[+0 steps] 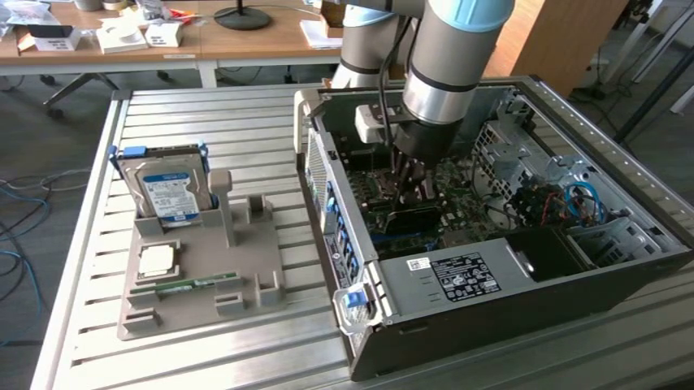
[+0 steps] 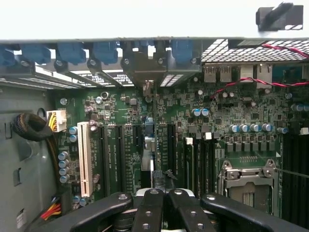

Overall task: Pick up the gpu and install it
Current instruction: 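Press down on the gpu until it lock into place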

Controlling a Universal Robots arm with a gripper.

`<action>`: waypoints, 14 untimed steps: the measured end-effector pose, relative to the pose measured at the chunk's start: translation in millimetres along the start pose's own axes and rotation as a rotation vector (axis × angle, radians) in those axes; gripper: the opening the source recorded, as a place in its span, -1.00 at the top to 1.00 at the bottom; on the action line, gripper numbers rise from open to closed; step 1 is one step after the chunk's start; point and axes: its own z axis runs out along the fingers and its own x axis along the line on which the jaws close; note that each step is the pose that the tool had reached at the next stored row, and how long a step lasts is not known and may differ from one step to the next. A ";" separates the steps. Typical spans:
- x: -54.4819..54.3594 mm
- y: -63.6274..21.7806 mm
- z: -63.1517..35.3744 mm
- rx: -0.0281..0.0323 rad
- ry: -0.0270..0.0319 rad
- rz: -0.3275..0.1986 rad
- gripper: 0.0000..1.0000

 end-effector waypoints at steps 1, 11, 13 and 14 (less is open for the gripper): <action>-0.1 0.0 0.4 0.0003 -0.0007 0.000 0.79; -0.5 -0.1 -5.2 0.0018 -0.0034 0.000 0.79; -0.5 0.0 -11.7 0.0007 -0.0014 0.000 0.79; -0.6 0.0 -14.8 0.0007 -0.0015 0.000 0.79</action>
